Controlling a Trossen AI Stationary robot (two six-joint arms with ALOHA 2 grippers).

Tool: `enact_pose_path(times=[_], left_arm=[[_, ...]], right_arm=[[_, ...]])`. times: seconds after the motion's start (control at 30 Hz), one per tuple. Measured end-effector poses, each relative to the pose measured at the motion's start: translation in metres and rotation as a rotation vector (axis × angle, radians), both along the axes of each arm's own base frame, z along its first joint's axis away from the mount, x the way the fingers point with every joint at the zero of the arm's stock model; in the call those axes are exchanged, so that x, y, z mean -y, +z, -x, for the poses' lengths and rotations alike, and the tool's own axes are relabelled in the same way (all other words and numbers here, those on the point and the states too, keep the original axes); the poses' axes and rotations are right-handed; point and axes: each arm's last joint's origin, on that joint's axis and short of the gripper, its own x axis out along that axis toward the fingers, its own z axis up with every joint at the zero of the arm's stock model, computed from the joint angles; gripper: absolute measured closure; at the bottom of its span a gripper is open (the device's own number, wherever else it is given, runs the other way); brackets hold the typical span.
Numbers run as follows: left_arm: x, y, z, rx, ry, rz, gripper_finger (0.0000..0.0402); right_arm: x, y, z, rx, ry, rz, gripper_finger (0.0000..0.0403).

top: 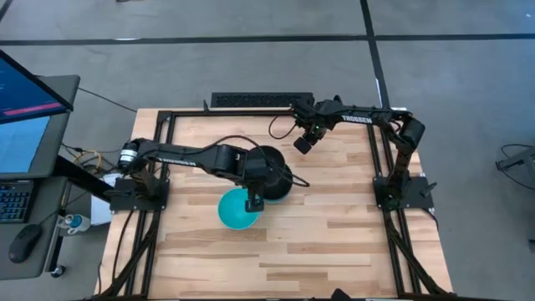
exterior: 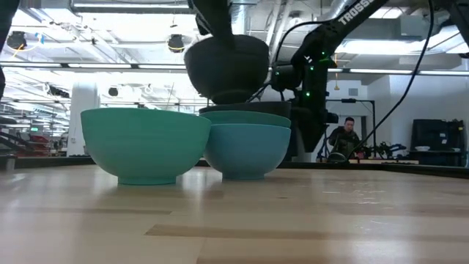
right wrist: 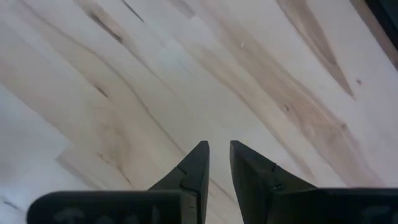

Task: Nest bowls inside each other
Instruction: Stack the black bowl on top of the right black bowl

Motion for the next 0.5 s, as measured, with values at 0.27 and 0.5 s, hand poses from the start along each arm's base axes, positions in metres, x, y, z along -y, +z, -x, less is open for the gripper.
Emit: enact_pose_path(times=[0.27,0.5], left_arm=[[0.016,-0.004,-0.018,0.025,0.015,0.022,0.0401],[0.019,-0.015,-0.026,-0.028,0.031,0.043,0.0401]], right_arm=[[0.001,0.000,0.000,0.006,0.009,0.008,0.0315],[0.002,0.000,0.000,0.007,0.015,0.011,0.0315]])
